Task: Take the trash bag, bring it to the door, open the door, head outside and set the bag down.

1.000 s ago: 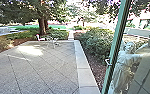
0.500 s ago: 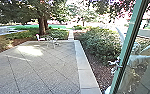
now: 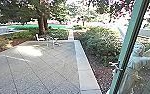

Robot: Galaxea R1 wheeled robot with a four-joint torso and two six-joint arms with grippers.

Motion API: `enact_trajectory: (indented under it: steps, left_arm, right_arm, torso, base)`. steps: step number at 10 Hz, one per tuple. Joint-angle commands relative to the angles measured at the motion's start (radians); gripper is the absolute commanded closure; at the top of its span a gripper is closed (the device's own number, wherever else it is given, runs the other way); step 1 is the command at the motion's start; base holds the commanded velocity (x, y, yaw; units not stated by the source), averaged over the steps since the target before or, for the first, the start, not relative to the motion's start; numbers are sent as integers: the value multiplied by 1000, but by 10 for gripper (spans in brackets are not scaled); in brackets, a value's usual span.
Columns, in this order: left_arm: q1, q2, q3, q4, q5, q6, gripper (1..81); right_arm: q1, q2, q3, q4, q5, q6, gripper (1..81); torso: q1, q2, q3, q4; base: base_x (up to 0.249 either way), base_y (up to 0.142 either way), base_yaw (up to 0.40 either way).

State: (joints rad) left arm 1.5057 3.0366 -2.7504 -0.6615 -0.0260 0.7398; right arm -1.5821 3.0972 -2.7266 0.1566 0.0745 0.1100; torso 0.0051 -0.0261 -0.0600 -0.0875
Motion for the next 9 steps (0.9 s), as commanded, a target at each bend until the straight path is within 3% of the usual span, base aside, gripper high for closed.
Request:
enact_trajectory:
  steps: [1,9]
  left_arm:
    - [-45,2,1,2,72,9,811]
    - [-45,2,1,2,72,9,811]
  right_arm:
    - [35,7,7,-8,-64,-4,10]
    - [35,4,6,-6,-64,-4,10]
  torso:
    - [0,0,0,0]
    - [1,1,-1,0]
  base:
    - [110,0,0]
    - [110,0,0]
